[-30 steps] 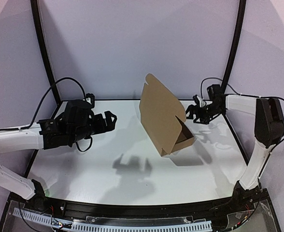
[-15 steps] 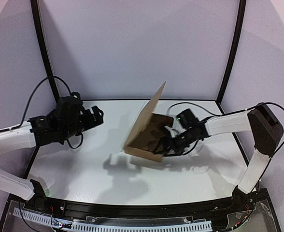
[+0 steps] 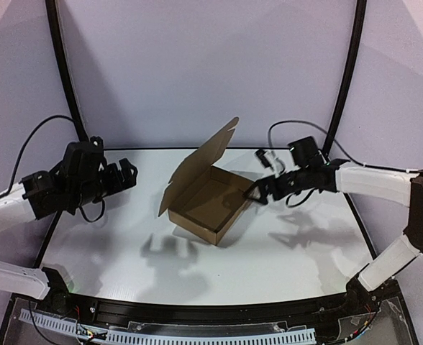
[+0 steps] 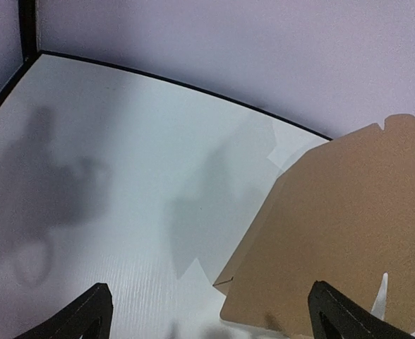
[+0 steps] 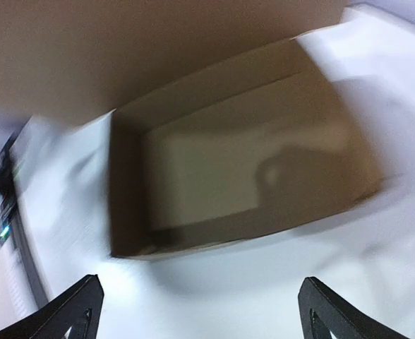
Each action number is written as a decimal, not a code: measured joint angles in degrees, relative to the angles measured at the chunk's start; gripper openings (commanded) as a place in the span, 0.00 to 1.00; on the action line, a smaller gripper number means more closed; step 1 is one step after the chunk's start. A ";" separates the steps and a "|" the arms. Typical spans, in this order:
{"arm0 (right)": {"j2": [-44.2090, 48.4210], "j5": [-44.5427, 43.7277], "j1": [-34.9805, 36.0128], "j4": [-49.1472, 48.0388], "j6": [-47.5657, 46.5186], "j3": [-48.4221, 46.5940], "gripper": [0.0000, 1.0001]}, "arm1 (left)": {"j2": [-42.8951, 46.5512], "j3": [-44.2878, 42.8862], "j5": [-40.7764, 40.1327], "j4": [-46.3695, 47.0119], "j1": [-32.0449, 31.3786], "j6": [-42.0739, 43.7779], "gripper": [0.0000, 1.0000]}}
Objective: Fold the paper box
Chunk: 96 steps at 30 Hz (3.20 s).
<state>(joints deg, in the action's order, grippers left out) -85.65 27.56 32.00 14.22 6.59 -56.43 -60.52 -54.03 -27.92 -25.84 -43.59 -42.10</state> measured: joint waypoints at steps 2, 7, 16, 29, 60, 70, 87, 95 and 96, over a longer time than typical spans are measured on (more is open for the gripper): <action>-0.75 0.12 -4.92 -0.65 -2.05 -1.79 0.98 | 1.77 3.11 1.24 0.92 0.00 -0.86 0.99; -15.41 3.35 -11.53 -0.31 -5.79 -17.66 0.98 | 8.40 15.24 5.04 5.08 0.00 -5.29 0.99; -31.07 11.54 -12.94 1.15 -7.95 -26.60 0.98 | 8.03 33.92 12.04 27.20 0.00 -18.92 0.99; -11.49 12.36 7.39 -7.65 -7.01 5.15 0.98 | 1.43 13.69 14.66 20.78 0.00 -6.22 0.99; -15.66 2.79 -1.26 5.60 -41.78 -27.76 0.88 | 3.88 10.16 13.72 11.09 15.74 37.41 0.99; -21.23 3.64 0.44 6.18 -41.33 -31.86 0.60 | -9.65 5.19 22.52 12.41 17.63 43.57 0.60; -23.05 -3.60 1.45 10.21 -43.63 -38.65 0.00 | -9.14 1.33 25.30 8.18 17.73 46.64 0.90; -23.10 2.76 -3.15 21.78 -52.12 -44.59 0.00 | 2.35 5.08 24.25 6.72 20.38 46.84 0.99; -23.10 3.85 -3.64 23.09 -53.16 -44.61 0.00 | 3.28 5.67 24.55 6.62 20.98 46.93 0.99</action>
<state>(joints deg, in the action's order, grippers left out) -108.75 31.41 28.36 37.30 -46.58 -101.03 -57.24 -48.36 -3.37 -19.22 -22.61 4.84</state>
